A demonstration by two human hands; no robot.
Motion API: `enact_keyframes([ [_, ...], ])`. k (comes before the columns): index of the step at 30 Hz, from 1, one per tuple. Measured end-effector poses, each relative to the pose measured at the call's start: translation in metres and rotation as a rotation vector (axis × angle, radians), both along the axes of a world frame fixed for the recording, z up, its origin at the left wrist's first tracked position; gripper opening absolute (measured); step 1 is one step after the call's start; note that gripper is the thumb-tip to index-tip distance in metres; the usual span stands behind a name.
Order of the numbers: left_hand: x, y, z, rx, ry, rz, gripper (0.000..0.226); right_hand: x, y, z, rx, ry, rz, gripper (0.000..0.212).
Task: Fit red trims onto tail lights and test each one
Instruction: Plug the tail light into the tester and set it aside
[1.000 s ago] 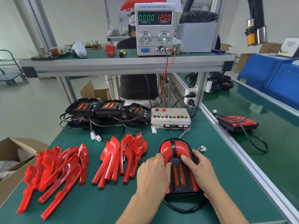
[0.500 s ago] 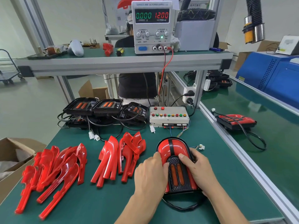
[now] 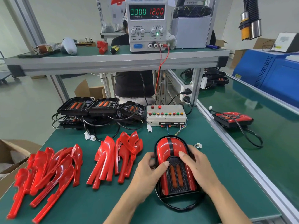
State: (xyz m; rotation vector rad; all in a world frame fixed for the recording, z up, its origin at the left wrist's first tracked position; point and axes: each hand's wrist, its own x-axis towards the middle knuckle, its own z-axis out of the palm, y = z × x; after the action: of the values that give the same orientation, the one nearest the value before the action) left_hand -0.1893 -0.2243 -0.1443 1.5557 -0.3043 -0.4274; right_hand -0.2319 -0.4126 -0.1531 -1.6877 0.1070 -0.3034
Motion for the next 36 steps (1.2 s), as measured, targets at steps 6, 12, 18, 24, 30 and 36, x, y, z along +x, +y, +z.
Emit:
enact_keyframes([
  [6,-0.002,-0.005,0.001,0.046,-0.090,-0.021,0.042,0.027,-0.016,0.039,-0.239,-0.014,0.061,0.043],
  [12,-0.003,-0.004,0.003,0.056,-0.119,-0.033,0.037,0.048,-0.019,0.056,-0.390,0.015,0.150,0.021],
  [18,-0.003,-0.003,0.005,0.060,-0.130,-0.057,0.034,0.061,-0.019,0.059,-0.460,-0.031,0.009,0.021],
  [24,-0.001,0.001,0.004,0.058,-0.104,-0.053,0.034,0.067,-0.022,0.058,-0.245,-0.082,-0.354,0.058],
  [30,0.001,-0.001,0.002,0.024,-0.056,-0.036,0.039,0.062,-0.029,0.044,-0.273,0.219,-0.241,0.026],
  [36,0.006,-0.004,-0.004,-0.063,0.107,0.067,0.038,0.009,-0.008,0.032,-0.299,0.064,-0.387,0.035],
])
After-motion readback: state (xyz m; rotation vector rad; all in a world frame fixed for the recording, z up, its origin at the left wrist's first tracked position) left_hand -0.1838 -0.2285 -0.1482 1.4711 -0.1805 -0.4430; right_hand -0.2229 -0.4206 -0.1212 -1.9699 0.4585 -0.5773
